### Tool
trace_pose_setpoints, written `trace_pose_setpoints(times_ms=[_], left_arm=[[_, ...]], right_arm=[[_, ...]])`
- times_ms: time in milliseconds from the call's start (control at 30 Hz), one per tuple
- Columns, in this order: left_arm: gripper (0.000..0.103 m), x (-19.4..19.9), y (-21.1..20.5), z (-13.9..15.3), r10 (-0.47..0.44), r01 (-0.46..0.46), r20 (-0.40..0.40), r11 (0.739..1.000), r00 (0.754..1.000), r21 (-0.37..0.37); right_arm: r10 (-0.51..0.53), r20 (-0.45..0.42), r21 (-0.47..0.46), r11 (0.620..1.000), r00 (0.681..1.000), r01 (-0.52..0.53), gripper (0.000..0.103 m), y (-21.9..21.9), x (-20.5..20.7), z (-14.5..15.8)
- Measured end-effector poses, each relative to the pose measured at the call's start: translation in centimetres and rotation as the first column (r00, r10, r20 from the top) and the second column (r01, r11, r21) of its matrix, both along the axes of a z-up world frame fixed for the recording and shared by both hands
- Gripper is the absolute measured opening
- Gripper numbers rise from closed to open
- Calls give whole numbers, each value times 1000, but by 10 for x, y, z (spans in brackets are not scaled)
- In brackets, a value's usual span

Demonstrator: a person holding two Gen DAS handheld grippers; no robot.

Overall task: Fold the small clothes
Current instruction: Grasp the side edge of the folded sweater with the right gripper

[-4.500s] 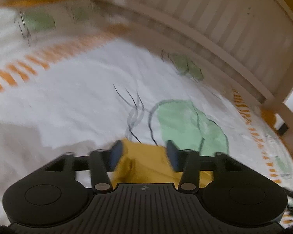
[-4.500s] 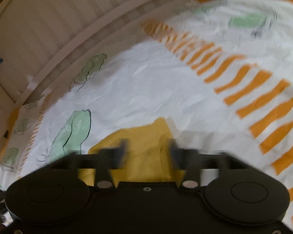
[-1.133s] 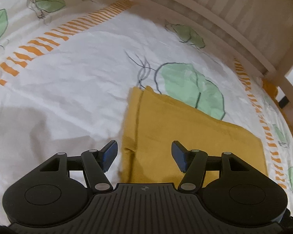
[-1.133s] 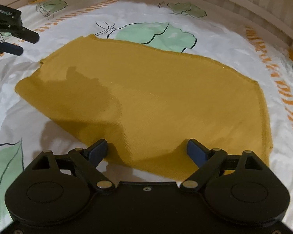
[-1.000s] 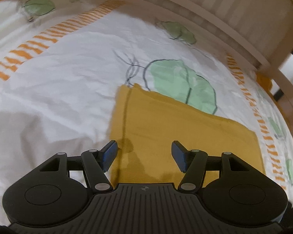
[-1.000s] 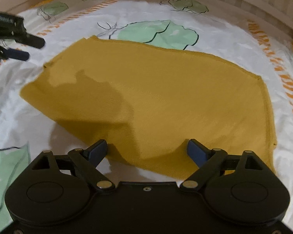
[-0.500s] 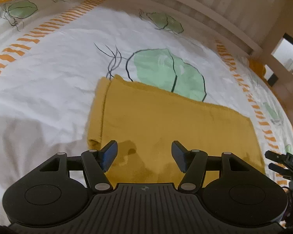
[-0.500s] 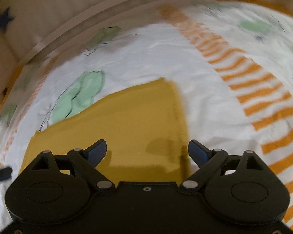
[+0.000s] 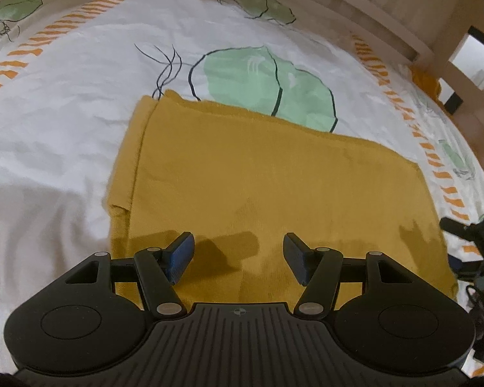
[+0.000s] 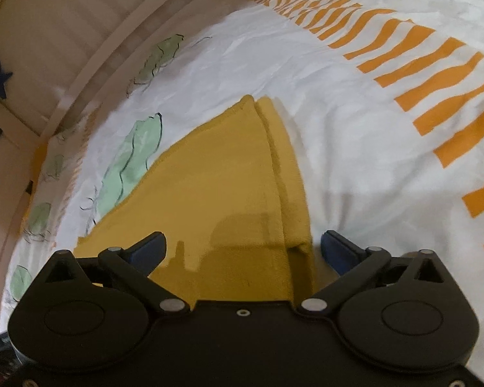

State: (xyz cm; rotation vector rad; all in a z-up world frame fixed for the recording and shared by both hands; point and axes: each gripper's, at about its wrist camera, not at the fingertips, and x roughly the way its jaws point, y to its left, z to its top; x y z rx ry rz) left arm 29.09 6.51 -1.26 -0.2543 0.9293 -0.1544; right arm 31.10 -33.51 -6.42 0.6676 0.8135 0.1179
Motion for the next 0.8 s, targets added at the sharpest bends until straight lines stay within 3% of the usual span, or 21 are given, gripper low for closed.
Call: trace_pose_setpoints(times_ms=[333,567,633,667,700,800], left_arm=[[59,1,-8,-8,0,0,-29,1000,1000,21],[59,2,-7,-9,6,-5,-32,1000,999,26],[59,2,-6,-9,6,-6,-33,1000,999,24],[59,2,-7,-8,8,-7,-33,1000,999,24],[59,2,-7,-8,8,-7,-33,1000,999,24],[59,3,-4,-8,12,-11,-33,1000,999,21]], right_arm=[[28,93,191,981,995,-46,103,-22,4,-14],[104,119,140,983,987,-120,102,-9,19,-13],[122,120,103,986,985,-134,90,-1,23,-11],[127,117,88,987,985,-137,73,2,25,-11],[129,111,86,987,985,-139,63,3,26,-12],[100,106,116,987,989,-113,50,0,27,-20]])
